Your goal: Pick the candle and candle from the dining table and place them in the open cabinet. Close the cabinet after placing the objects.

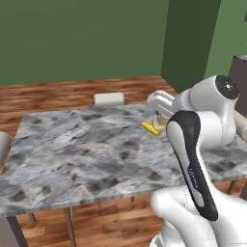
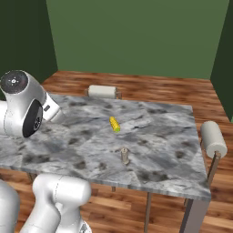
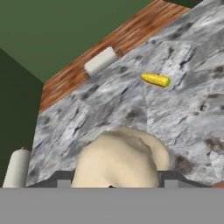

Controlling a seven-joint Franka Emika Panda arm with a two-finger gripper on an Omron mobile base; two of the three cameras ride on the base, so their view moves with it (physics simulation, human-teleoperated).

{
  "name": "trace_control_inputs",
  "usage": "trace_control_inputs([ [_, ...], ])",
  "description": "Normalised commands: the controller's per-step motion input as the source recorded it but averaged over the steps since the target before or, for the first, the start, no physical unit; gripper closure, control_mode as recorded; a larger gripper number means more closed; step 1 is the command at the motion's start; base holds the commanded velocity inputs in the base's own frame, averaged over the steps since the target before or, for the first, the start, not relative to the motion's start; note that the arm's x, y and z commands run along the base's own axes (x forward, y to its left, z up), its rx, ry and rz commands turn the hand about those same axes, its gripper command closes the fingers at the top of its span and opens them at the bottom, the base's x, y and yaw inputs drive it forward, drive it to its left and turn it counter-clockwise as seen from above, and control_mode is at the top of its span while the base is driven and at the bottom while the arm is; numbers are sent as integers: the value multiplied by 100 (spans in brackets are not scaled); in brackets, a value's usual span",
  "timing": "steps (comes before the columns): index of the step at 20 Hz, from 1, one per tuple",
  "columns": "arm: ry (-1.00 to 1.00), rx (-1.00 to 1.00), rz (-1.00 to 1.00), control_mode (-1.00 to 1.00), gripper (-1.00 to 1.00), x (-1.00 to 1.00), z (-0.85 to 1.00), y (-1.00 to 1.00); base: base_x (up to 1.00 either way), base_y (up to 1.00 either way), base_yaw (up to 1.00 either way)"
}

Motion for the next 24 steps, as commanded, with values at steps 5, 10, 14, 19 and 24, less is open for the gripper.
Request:
trace_control_inputs([
  [5, -1, 0, -1, -100, 100, -23, 31, -18, 0, 0, 0],
  [10, -1, 0, -1, -100, 100, -25, 13, -16, 0, 0, 0],
  [14, -1, 0, -1, -100, 100, -24, 1, -21, 0, 0, 0],
  [19, 0, 2, 0, -100, 100, -11, 0, -29, 0, 0, 0],
  [24, 0, 0, 0, 100, 100, 0, 0, -4, 0, -2, 0],
])
